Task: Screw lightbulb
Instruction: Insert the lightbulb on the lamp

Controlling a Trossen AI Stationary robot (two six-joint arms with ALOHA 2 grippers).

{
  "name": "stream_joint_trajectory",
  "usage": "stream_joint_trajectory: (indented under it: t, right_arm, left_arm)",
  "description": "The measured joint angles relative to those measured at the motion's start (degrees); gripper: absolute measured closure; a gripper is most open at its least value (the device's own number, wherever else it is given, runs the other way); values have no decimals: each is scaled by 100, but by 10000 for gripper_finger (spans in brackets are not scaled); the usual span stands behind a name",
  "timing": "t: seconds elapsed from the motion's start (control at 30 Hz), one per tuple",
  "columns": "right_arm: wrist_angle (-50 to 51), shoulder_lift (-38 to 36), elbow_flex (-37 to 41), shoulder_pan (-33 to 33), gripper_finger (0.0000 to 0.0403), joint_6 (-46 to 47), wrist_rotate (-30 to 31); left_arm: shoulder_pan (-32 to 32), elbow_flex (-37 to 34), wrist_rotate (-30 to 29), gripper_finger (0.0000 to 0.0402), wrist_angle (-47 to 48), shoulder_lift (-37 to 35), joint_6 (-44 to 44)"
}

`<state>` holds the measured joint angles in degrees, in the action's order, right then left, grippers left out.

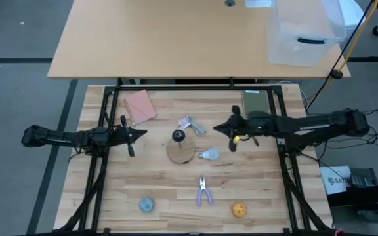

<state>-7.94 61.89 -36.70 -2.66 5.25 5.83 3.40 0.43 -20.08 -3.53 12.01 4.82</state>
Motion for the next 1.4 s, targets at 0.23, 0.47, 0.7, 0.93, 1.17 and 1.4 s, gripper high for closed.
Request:
stream_joint_trajectory:
  t: [0.23,0.47,0.7,0.93,1.17,1.4]
  right_arm:
    - [578,529,-330,-2,403,804,-488]
    - [2180,858,-851,91,403,812,-912]
    - [2425,1114,-1089,126,403,-10,-914]
    - [2460,1126,-1225,5,403,-481,-881]
    - [2360,1088,-1252,-4,403,-998,-881]
    - [2495,1088,-1252,-4,403,-915,-884]
  left_arm:
    - [0,2,2,401,-1,0,-60]
    - [0,2,-52,401,-493,0,-1471]
    - [0,2,-58,401,-1242,0,-2111]
    - [0,2,-60,401,-1478,-2,-2231]
    - [0,103,-55,401,-1960,-9,-1682]
    - [0,296,-114,401,-2593,-13,-734]
